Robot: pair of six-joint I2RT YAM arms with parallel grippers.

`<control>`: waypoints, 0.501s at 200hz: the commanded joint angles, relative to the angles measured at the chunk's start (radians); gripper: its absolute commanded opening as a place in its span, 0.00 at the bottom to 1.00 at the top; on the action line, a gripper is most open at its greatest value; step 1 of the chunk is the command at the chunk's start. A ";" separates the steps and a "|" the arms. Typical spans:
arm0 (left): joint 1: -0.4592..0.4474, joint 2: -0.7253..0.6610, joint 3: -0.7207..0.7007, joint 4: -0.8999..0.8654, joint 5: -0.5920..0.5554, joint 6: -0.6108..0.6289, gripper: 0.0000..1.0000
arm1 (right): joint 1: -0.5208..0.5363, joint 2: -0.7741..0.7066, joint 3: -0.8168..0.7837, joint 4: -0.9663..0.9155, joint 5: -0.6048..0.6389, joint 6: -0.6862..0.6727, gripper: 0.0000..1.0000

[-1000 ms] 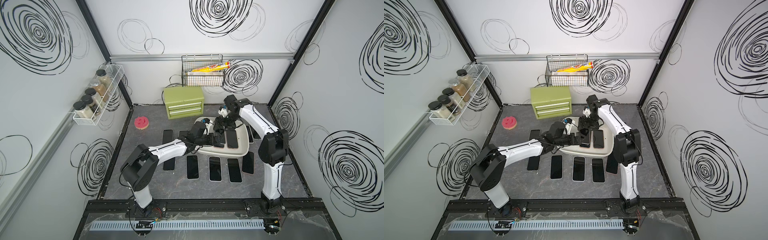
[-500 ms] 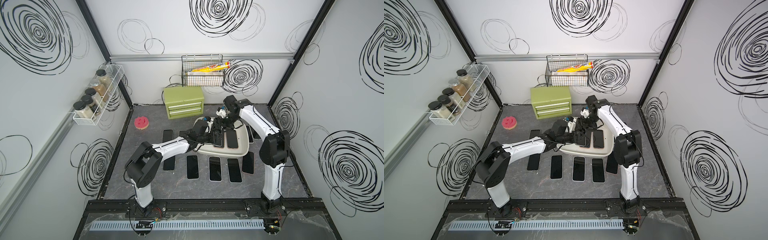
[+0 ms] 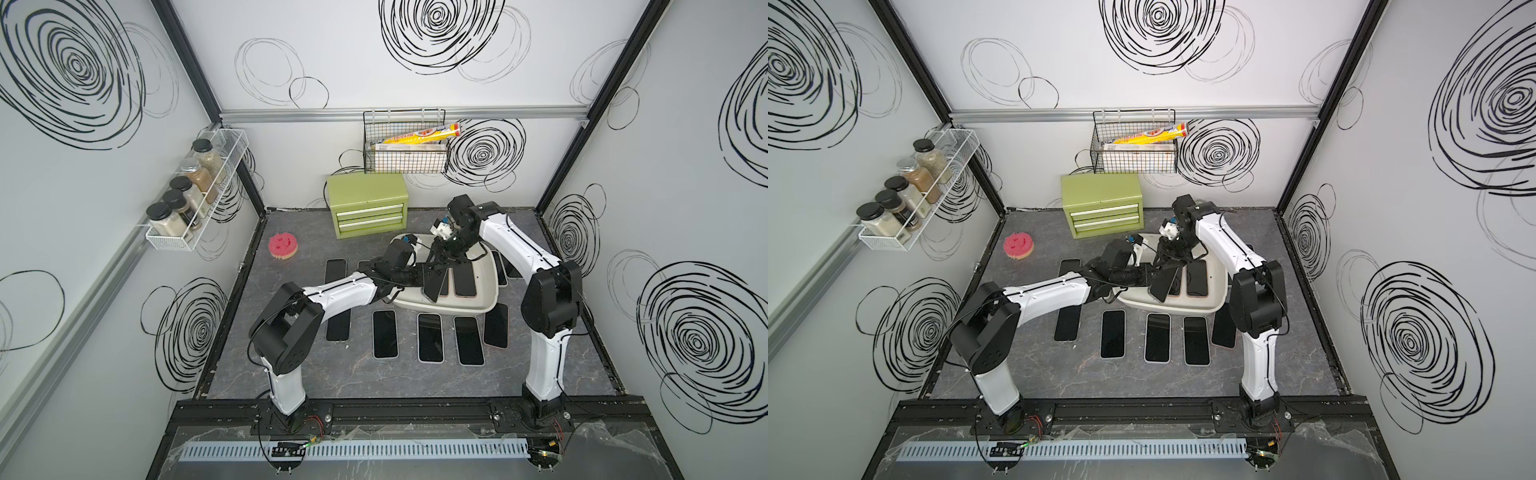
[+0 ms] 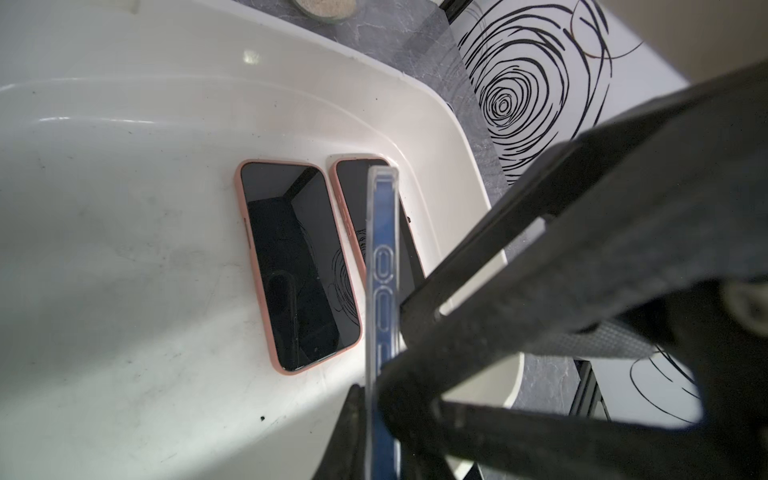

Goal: Take the phone out of the storage box
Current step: Pick up the phone from the storage box.

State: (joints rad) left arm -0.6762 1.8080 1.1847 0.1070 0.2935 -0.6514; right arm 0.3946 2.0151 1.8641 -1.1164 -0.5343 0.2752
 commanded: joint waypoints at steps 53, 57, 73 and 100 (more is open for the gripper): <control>0.013 -0.055 -0.026 0.094 0.045 -0.006 0.00 | -0.003 -0.048 -0.007 0.064 -0.005 0.019 0.50; 0.017 -0.059 -0.035 0.099 0.048 -0.009 0.00 | -0.004 -0.045 0.008 0.061 -0.003 0.019 0.52; 0.026 -0.080 -0.068 0.119 0.054 -0.022 0.00 | -0.009 -0.029 0.073 0.047 0.013 0.026 0.62; 0.044 -0.099 -0.100 0.134 0.068 -0.034 0.00 | -0.027 -0.024 0.137 0.053 0.035 0.056 0.72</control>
State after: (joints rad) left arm -0.6514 1.7714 1.1084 0.1490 0.3153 -0.6678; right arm 0.3859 2.0075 1.9392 -1.0714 -0.5274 0.3061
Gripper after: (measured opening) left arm 0.154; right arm 0.696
